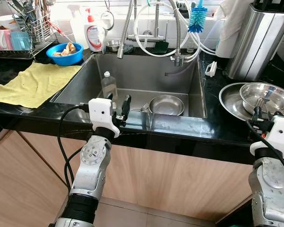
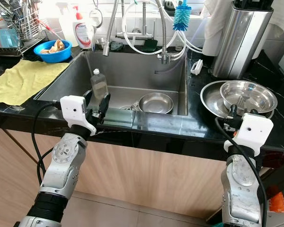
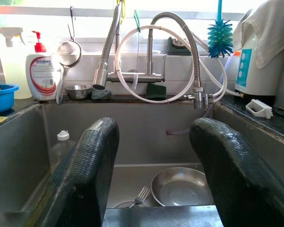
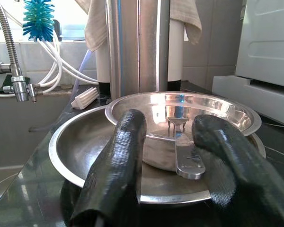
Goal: Kitchen organization
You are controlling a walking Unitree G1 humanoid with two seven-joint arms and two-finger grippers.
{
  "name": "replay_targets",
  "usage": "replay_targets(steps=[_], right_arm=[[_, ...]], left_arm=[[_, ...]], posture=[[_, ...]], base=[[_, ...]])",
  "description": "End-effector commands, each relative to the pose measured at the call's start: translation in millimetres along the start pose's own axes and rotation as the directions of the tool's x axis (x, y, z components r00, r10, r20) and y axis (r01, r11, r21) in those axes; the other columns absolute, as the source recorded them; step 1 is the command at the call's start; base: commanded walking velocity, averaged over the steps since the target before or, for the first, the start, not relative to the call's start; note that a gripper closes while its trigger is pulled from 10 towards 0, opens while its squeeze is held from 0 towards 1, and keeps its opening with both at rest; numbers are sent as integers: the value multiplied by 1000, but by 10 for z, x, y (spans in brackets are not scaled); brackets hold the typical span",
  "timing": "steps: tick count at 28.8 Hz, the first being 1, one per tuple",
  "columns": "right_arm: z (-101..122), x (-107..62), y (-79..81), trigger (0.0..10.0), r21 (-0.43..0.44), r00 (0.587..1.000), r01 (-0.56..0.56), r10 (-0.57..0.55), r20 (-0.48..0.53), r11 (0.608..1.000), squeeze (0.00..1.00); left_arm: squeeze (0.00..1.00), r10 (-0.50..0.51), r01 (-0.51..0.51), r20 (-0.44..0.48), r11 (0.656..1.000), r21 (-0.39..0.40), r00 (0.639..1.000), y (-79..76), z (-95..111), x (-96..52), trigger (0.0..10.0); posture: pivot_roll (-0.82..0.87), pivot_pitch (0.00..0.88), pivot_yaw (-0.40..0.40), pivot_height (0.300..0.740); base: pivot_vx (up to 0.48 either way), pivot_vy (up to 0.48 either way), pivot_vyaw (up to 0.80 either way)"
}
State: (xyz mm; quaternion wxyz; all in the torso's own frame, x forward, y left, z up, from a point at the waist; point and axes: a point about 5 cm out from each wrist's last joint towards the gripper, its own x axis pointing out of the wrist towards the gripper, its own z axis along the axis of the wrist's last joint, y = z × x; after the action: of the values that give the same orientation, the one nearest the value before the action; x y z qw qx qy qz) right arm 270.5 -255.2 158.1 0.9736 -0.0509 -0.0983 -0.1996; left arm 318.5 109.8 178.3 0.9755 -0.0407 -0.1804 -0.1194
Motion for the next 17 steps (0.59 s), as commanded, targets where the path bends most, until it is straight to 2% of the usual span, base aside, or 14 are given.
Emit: replay_targets(steps=[1,11,17], right_arm=[[24,27,17,0,12,1000,2,-2,7,1000,0],[75,62,29,0,13,1000,-1,0,31,1000,0],[186,100,62,0,19,997,-14,12,76,1000,0]], left_arm=[[0,0,0,-12,1000,13,1000,25,-11,-8,10000],[0,-2,2,-5,1000,11,1000,7,7,16,10000],[0,10,-10,3,1000,13,1000,14,23,27,10000]], posture=[[-50,0,50,740],[-50,0,50,740],[-48,0,47,740]], base=[[0,0,0],[0,0,0],[0,0,0]])
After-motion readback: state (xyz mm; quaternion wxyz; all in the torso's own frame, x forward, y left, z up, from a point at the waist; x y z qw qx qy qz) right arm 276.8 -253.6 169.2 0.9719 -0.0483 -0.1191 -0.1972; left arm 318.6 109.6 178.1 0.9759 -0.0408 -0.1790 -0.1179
